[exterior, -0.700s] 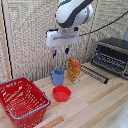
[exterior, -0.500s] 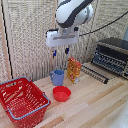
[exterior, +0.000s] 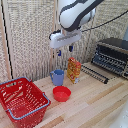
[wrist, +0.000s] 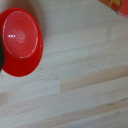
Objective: Kindly position your hand close to the oven tray's handle. Softly yet firmly grasp the handle using your hand. Slowly and with caution, draw the tray out until it is fully stretched out.
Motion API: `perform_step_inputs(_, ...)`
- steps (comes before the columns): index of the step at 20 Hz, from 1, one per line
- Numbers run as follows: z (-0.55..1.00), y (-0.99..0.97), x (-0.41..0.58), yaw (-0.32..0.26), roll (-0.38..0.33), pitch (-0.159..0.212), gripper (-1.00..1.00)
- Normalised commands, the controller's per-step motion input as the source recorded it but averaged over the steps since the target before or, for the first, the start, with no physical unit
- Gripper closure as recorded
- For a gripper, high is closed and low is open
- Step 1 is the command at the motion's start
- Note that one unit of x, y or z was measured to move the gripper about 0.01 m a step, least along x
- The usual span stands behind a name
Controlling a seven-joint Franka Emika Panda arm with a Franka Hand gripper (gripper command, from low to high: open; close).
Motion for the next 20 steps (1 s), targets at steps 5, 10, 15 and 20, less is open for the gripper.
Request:
perform_step_inputs(5, 0.00, -0.22, -0.146, 0.179, -0.316, -0.038, -1.00)
perform_step_inputs(10, -0.01, -0.31, -0.153, 0.142, -0.321, -0.004, -1.00)
perform_step_inputs(15, -0.11, -0.43, -0.135, 0.115, -0.289, -0.006, -1.00)
perform_step_inputs(20, -0.23, -0.49, -0.067, 0.120, -0.254, -0.007, -1.00)
